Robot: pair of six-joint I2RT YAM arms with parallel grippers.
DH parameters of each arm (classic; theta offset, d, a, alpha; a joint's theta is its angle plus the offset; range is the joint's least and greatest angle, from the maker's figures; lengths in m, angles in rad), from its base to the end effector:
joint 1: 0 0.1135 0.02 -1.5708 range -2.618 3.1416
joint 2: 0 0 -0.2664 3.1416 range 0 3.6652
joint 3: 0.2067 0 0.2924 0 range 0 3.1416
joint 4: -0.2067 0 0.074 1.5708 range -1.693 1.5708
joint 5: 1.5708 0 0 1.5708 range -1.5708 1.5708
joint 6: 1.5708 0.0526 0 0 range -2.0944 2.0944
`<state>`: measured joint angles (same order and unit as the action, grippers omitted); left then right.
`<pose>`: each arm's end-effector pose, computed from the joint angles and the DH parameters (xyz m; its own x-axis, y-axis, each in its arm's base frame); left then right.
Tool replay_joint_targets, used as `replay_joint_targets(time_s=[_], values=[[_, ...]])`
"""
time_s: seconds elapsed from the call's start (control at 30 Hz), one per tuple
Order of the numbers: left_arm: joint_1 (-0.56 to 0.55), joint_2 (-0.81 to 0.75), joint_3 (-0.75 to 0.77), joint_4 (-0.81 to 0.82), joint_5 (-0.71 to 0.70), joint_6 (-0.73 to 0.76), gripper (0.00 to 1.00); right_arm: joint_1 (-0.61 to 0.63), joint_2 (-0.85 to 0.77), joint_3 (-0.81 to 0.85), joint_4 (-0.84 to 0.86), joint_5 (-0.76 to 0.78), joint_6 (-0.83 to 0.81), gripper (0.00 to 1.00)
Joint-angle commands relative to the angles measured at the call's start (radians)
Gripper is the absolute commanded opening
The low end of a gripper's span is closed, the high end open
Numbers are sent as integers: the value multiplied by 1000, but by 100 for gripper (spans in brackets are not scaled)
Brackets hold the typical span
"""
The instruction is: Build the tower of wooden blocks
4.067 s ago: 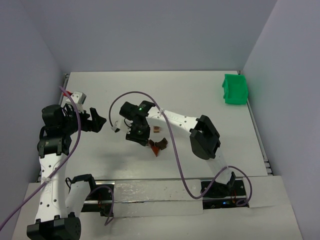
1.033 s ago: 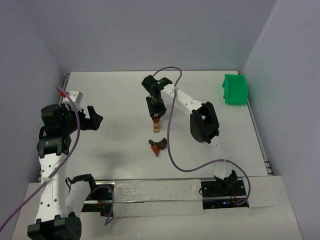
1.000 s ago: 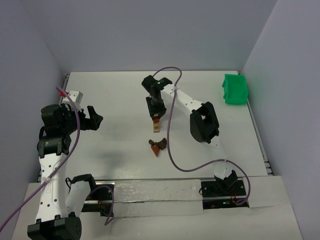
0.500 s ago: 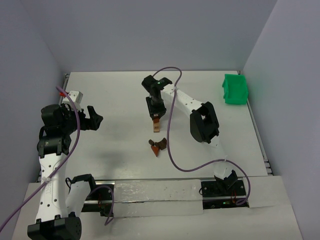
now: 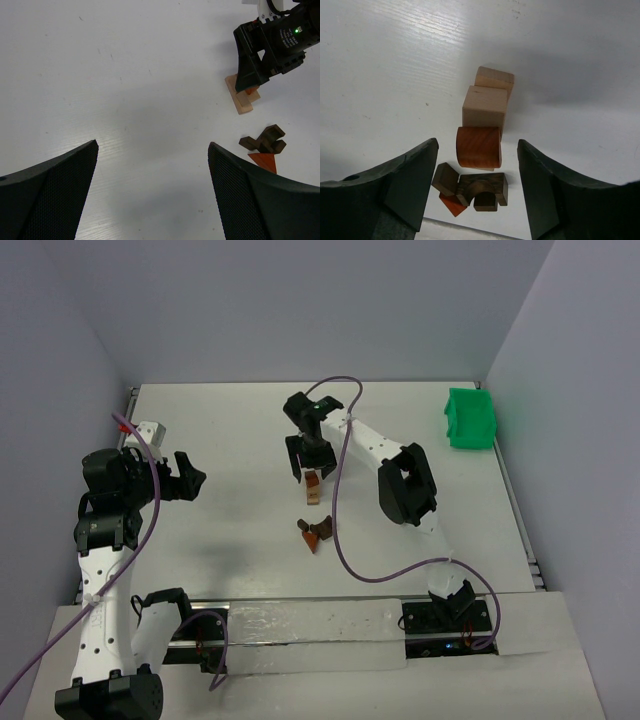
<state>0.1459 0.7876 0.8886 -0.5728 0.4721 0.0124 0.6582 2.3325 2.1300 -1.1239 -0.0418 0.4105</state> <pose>0.2195 0.0081 0.3359 -0.4463 -0.0544 -0.8932 0.2769 0.9408 -0.1956 0.4155 0.3240 0.1847 -0.9509 -0.2312 -0.2057 -0.2614 0.9559 0.1337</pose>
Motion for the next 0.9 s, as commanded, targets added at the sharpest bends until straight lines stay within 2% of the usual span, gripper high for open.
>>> replay_joint_targets(time_s=[0.0,0.23,0.57,0.87], values=[[6,-4,6,40,19,3,96,-8,-8,36,-3,-6,12,74],[7,-5,6,42,19,2,96,-8,-25,13,1,2,17,75],[7,-2,6,42,19,1,96,-6,-47,-16,9,-1,36,65],[7,-2,4,42,22,2,96,-6,-62,-36,10,-6,47,63]])
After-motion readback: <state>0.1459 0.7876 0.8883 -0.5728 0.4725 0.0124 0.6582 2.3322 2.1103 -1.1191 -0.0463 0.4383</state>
